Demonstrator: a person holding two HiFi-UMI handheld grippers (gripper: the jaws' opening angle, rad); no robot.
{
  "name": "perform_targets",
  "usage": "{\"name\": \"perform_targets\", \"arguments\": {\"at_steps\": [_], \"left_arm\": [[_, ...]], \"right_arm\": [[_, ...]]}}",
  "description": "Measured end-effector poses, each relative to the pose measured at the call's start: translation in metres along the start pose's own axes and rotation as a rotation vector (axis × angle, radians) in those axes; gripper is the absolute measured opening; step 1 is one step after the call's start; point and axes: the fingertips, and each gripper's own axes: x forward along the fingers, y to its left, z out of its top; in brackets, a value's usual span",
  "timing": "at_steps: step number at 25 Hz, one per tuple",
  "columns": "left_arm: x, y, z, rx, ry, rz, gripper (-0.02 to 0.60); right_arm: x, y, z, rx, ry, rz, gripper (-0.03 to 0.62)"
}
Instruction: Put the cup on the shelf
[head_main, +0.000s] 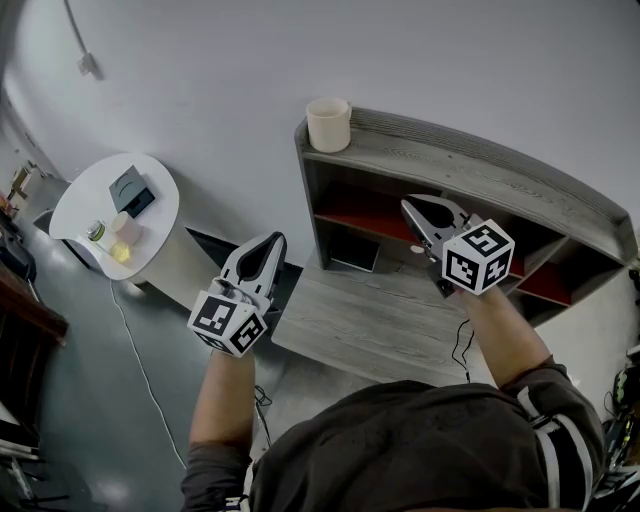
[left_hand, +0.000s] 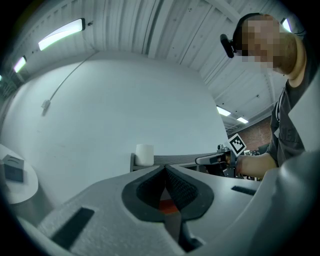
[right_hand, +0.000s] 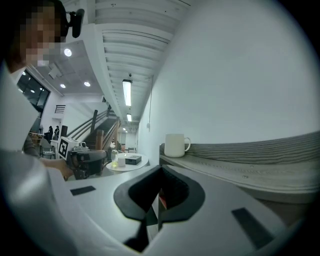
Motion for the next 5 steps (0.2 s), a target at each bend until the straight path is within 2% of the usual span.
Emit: {"name": "perform_targets", "arguments": {"at_steps": [5], "left_arm": [[-0.0008,0.0003,-0.0006,0.0,0.004,-0.003,0.0]], "right_arm": [[-0.0004,0.0002,-0.0014,0.002,0.007,-0.005,-0.011]]}}
